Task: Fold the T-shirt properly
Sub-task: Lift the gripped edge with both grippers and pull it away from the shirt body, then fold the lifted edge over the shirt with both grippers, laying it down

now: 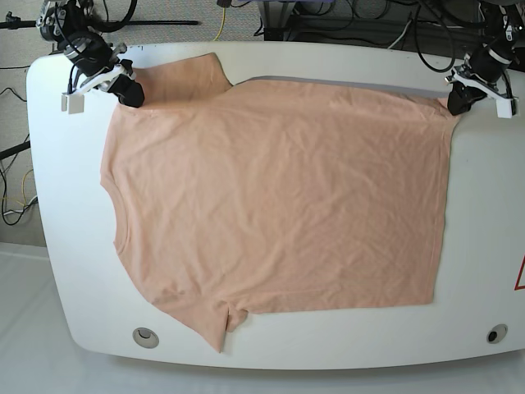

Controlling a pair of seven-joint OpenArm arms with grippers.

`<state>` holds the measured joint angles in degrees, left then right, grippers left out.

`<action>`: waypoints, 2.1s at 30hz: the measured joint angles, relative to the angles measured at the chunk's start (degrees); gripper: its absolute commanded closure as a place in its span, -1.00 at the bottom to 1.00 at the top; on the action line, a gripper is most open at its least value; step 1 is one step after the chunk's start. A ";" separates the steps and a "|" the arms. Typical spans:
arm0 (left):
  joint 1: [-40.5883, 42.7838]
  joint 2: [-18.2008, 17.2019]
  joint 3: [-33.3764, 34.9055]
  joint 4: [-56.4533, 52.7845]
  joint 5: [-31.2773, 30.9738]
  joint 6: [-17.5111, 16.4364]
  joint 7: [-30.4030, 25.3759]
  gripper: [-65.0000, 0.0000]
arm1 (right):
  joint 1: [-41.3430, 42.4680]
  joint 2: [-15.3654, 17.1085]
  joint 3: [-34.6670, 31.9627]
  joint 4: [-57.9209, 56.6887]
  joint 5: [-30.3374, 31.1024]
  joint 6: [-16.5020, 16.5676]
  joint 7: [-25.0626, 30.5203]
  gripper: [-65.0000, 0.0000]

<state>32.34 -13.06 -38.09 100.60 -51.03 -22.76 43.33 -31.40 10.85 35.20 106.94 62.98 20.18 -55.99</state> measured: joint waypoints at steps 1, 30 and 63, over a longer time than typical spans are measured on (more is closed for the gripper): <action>-0.85 0.00 0.09 -0.02 -0.02 0.17 0.15 1.00 | 0.66 0.00 0.00 -0.13 0.02 -0.02 -0.02 1.00; -17.35 -0.76 1.49 -6.08 -0.07 5.42 6.49 1.00 | 18.47 1.46 -0.94 -8.61 -2.49 -0.57 -1.92 1.00; -29.24 -0.17 3.96 -11.52 5.60 5.84 6.56 1.00 | 31.63 2.23 -5.22 -22.05 -3.72 -0.63 -1.99 1.00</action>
<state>3.09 -13.23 -34.13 89.08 -45.43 -16.93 49.89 0.23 13.08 29.98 84.88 59.27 19.55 -57.98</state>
